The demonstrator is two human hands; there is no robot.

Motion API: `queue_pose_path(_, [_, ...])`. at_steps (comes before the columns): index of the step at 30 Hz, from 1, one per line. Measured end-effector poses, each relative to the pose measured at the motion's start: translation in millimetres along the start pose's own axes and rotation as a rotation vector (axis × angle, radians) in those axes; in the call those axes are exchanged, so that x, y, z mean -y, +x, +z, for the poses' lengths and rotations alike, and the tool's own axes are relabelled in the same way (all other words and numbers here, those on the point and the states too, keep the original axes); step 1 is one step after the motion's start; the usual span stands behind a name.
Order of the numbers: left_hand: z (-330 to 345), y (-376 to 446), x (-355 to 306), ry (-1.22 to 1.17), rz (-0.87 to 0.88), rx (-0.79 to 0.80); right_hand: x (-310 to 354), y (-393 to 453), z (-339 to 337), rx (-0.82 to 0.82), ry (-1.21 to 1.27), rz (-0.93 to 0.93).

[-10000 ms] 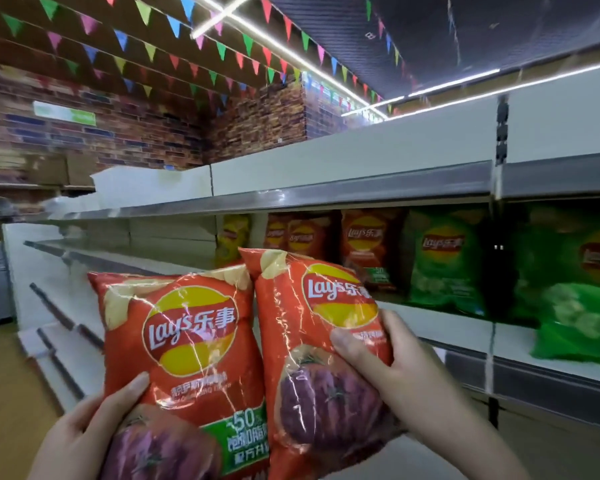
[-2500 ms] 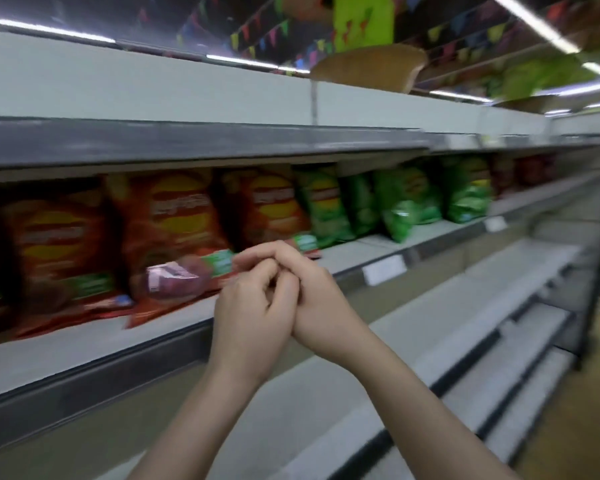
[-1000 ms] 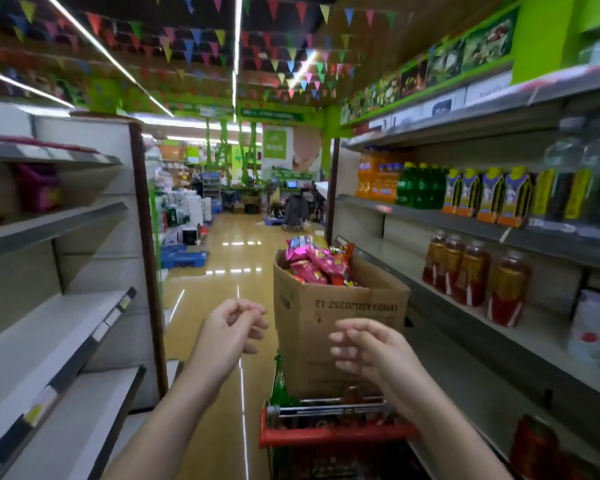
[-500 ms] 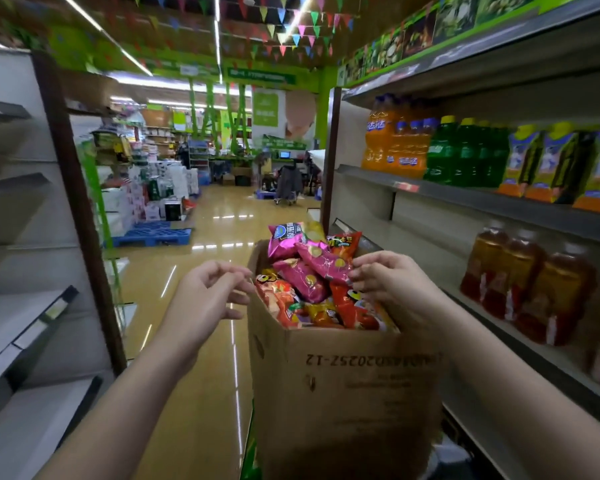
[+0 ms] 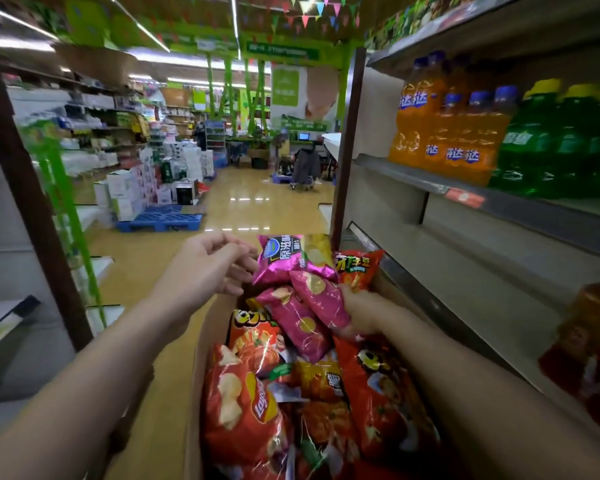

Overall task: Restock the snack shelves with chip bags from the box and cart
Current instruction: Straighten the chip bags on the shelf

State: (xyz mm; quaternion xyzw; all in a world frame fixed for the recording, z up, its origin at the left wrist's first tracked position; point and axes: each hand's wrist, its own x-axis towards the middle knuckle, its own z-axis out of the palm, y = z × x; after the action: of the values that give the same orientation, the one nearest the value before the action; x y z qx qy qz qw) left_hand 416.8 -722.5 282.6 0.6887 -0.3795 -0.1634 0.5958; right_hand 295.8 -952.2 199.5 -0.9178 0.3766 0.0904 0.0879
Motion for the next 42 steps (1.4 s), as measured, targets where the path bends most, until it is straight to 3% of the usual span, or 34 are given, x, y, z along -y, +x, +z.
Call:
queue_pose_path(6, [18, 12, 15, -0.013, -0.136, 0.19, -13, -27, -62, -0.019, 0.178, -0.113])
queue_pose_path(9, [26, 17, 15, -0.14, -0.277, 0.356, 12, -54, -90, -0.195, 0.21, -0.193])
queue_pose_path(11, [36, 22, 12, -0.264, -0.311, 0.376, 41, -72, -96, -0.319, 0.228, -0.301])
queue_pose_path(13, [44, 28, 12, -0.388, -0.245, 0.26, 69, -85, -95, -0.333, 0.251, -0.488])
queue_pose_path(15, [41, 39, 16, -0.518, -0.183, 0.005, 80, -81, -93, -0.237, 0.332, -0.616])
queue_pose_path(17, [25, 47, 25, -0.518, -0.168, -0.206, 74, -58, -96, -0.171, 0.531, -0.622])
queue_pose_path(19, [10, 48, 37, -0.434, -0.185, -0.323, 56, -15, -95, -0.293, 0.594, -0.49])
queue_pose_path(21, [-2, 46, 47, -0.386, -0.187, -0.37, 39, 32, -81, -0.387, 0.374, -0.269])
queue_pose_path(23, [-8, 42, 48, -0.382, -0.191, -0.369, 27, 70, -58, -0.317, 0.189, -0.154])
queue_pose_path(26, [-15, 38, 47, -0.397, -0.212, -0.337, 22, 112, -31, -0.198, 0.057, -0.117])
queue_pose_path(31, [-33, 29, 49, -0.466, -0.219, -0.263, 31, 129, -14, -0.271, -0.178, -0.157])
queue_pose_path(38, [-70, 2, 56, -0.537, -0.237, -0.305, 29, 129, -6, -0.559, -0.111, -0.154])
queue_pose_path(42, [-97, -20, 55, -0.532, -0.226, -0.457, 51, 105, -22, -0.608, 0.212, -0.196])
